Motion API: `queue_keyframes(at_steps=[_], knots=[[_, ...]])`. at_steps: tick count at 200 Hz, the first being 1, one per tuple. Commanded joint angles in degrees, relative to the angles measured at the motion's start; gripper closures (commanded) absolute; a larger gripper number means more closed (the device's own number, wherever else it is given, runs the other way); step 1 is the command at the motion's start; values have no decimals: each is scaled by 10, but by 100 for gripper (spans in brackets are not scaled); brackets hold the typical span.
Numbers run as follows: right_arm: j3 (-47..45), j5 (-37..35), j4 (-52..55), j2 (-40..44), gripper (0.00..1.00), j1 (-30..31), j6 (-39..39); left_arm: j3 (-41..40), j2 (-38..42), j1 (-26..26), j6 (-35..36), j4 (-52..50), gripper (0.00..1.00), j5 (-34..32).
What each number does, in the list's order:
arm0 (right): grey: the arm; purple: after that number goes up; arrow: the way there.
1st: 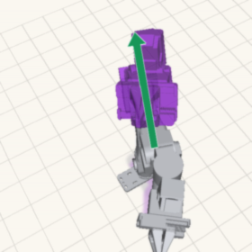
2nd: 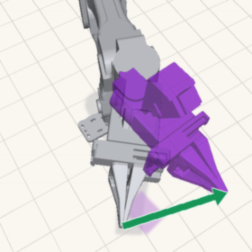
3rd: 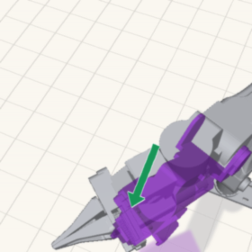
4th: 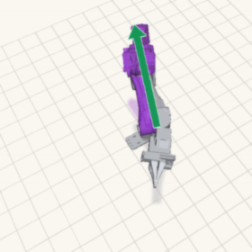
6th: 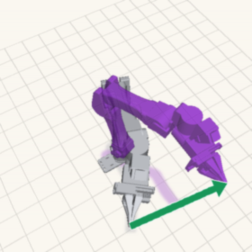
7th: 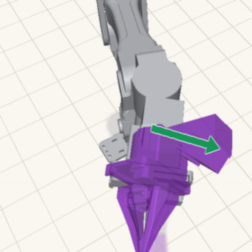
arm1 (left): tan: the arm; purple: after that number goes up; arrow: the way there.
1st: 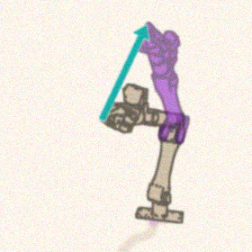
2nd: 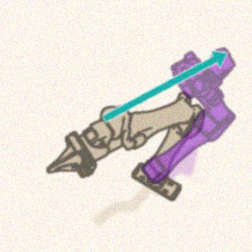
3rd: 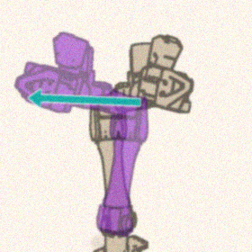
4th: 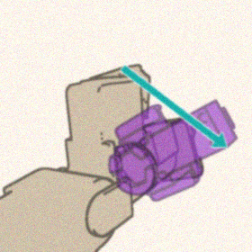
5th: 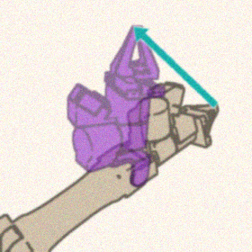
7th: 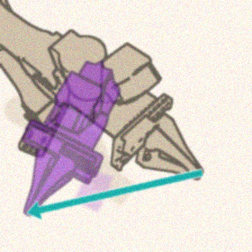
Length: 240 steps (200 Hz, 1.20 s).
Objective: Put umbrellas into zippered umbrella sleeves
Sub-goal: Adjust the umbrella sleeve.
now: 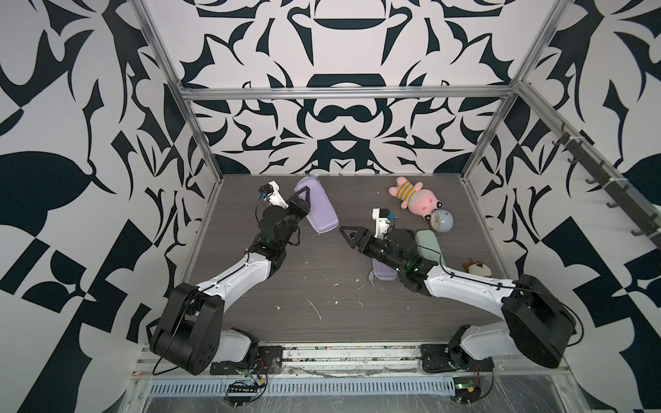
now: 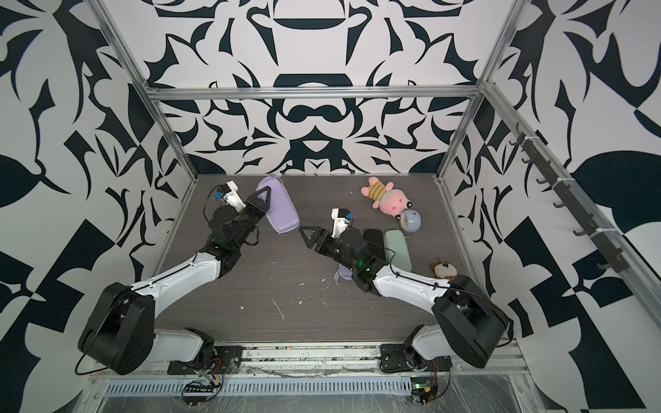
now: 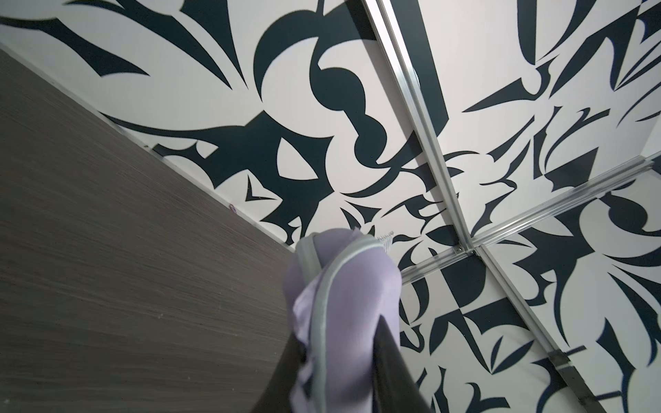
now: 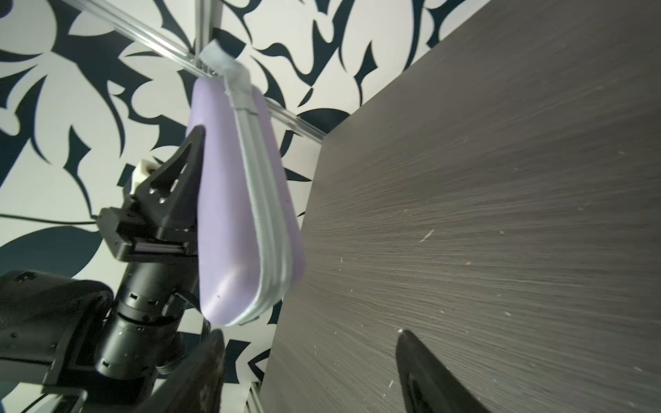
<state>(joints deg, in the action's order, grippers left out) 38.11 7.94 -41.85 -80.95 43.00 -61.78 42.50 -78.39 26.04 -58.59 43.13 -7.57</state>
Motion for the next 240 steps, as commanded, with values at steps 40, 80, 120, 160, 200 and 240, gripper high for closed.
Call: queue_keyframes(at_steps=[40, 80, 120, 160, 200, 240], knots=[[21, -15, -218, -69, 21, 22, -81, 5, -23, 36, -64, 97, 99, -22], [44, -48, -353, -134, 50, 20, -112, -8, -18, 61, -66, 85, 73, -1], [27, 24, -368, -139, 92, -47, -177, -23, 29, -8, -56, -4, 33, 193], [34, 289, -80, -23, 100, -156, -114, 47, 82, -152, 66, -295, 17, 473], [98, 418, 152, 33, 100, -173, 37, 147, 37, -139, 198, -503, 9, 556], [127, 482, 155, 25, 100, -173, 37, 166, 4, -107, 222, -531, 4, 576]])
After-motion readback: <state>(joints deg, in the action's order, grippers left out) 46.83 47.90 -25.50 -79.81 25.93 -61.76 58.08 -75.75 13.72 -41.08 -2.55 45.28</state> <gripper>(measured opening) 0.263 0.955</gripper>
